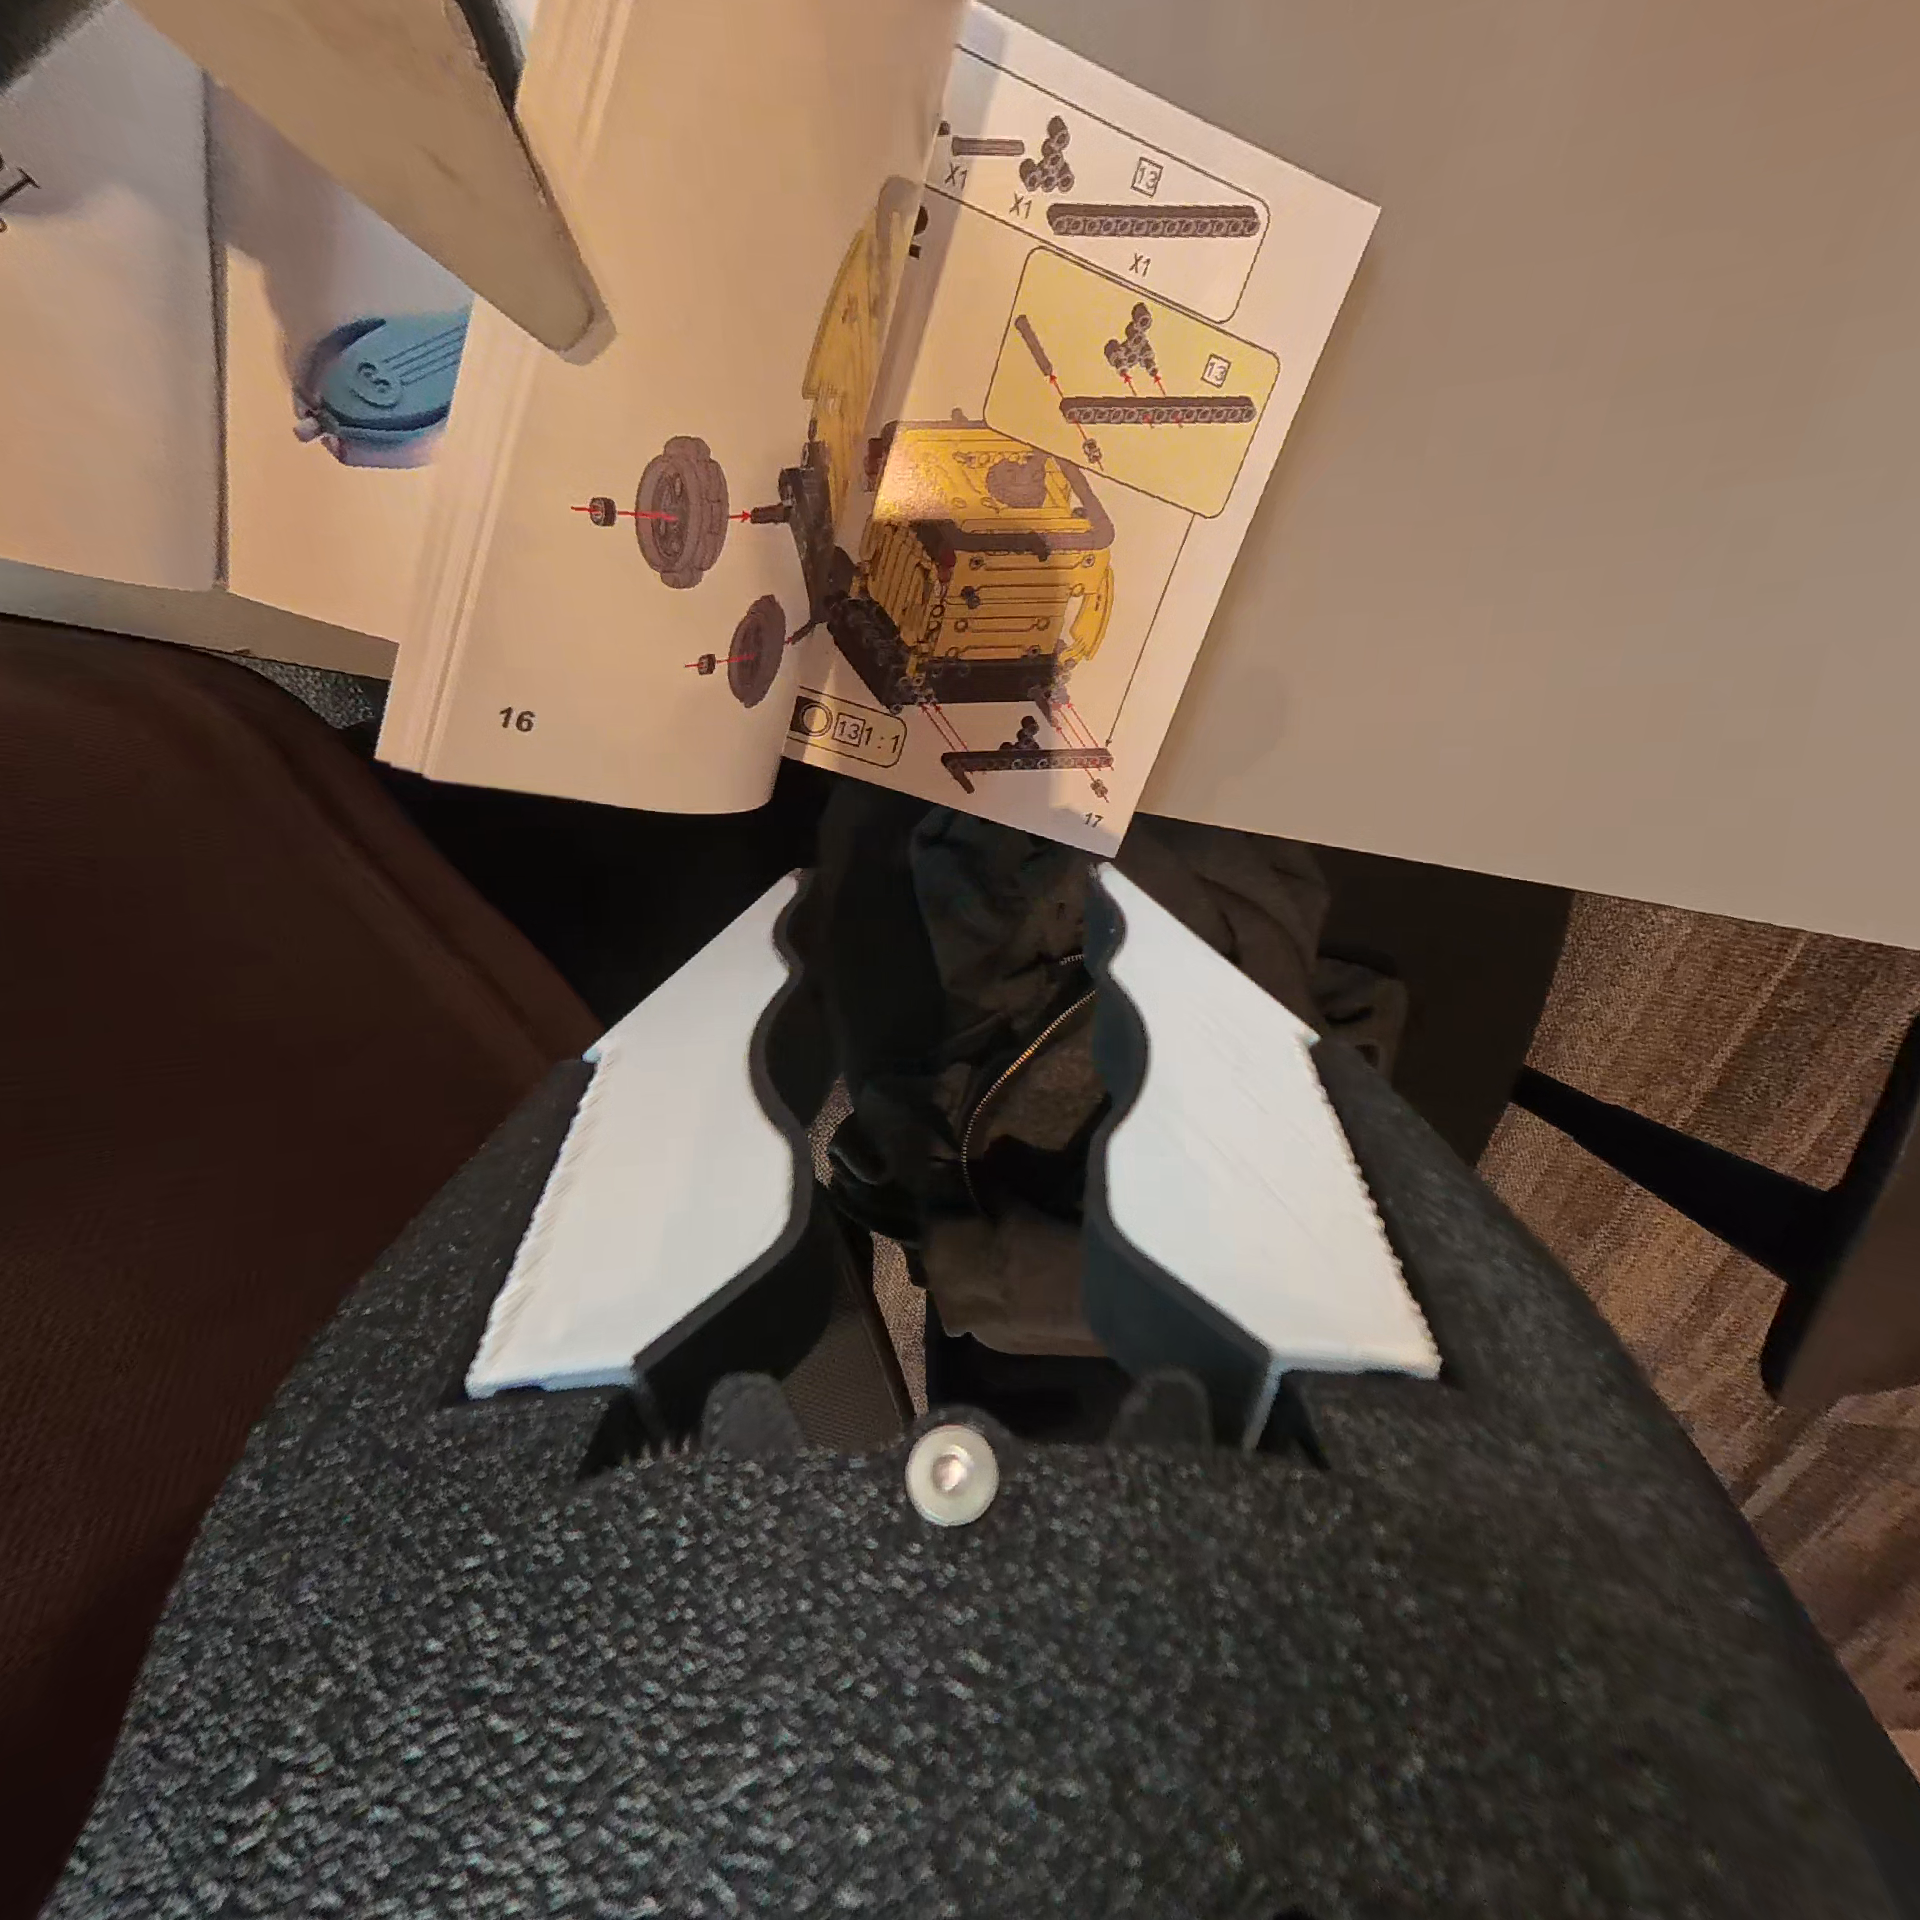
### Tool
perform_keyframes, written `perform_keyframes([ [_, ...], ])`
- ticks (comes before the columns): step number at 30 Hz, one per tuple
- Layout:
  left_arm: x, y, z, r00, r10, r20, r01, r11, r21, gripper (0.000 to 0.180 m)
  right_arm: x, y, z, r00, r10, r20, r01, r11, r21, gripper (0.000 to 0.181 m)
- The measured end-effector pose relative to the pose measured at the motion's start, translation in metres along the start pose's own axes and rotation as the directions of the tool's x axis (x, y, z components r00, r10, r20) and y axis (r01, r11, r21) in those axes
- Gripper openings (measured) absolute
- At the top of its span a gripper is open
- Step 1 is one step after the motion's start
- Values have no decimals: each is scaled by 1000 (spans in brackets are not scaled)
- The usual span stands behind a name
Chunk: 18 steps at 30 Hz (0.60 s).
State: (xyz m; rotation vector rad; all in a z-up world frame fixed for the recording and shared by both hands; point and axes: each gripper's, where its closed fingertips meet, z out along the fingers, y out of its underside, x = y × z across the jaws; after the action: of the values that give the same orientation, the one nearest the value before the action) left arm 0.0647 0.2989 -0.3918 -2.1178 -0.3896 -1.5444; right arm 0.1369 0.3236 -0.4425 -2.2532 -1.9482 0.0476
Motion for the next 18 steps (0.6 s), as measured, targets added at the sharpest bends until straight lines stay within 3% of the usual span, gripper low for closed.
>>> perform_keyframes([
  [18,5,-1,-1,997,-43,-71,43,999,9,2,-10,3,3,999,1,36,-1,1000,-4,50],
])
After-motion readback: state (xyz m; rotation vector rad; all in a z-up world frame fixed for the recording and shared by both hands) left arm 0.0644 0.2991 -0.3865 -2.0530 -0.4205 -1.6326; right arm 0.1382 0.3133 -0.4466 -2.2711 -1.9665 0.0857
